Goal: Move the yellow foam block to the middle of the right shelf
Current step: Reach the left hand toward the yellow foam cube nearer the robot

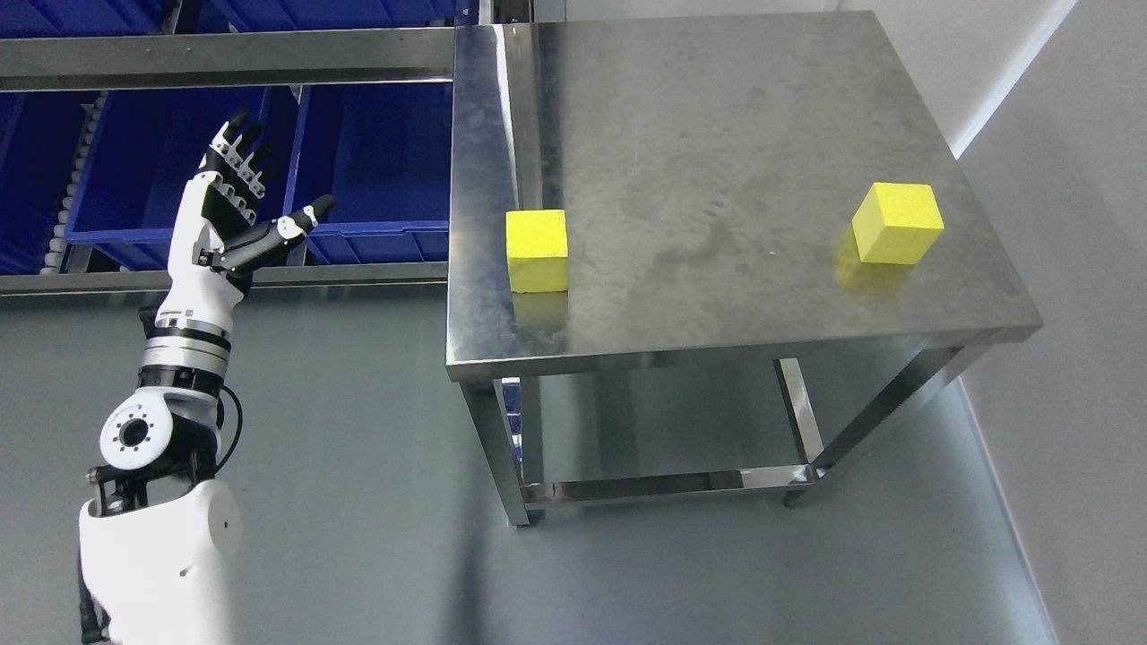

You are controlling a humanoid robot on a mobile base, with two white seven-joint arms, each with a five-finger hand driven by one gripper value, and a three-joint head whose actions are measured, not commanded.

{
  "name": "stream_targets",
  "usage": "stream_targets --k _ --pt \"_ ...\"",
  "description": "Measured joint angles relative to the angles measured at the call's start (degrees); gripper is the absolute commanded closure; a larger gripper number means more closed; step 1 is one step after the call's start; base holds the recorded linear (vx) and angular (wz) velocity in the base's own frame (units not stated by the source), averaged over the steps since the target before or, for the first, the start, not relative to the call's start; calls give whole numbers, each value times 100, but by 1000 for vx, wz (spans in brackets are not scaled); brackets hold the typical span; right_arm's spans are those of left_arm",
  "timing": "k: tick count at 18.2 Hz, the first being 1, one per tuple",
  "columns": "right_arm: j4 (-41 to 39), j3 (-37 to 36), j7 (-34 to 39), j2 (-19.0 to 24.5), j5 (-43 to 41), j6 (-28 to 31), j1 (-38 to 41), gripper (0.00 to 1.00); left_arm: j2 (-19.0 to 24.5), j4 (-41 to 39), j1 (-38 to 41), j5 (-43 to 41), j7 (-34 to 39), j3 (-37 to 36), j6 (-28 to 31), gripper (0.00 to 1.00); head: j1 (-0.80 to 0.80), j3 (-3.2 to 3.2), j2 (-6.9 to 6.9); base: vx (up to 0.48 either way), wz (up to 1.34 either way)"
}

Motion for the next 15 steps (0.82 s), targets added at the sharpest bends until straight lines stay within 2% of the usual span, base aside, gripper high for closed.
stream_targets --k 7,11,15 --pt "0 0 0 0 0 0 0 0 24 -1 26 2 -97 -34 27 0 0 0 0 0 0" --pt "0 0 0 0 0 0 0 0 227 30 -61 1 -617 -255 -153 0 0 0 0 0 0" --pt "0 0 0 0 0 0 0 0 335 178 -352 -5 -799 -518 -210 1 0 0 0 0 0"
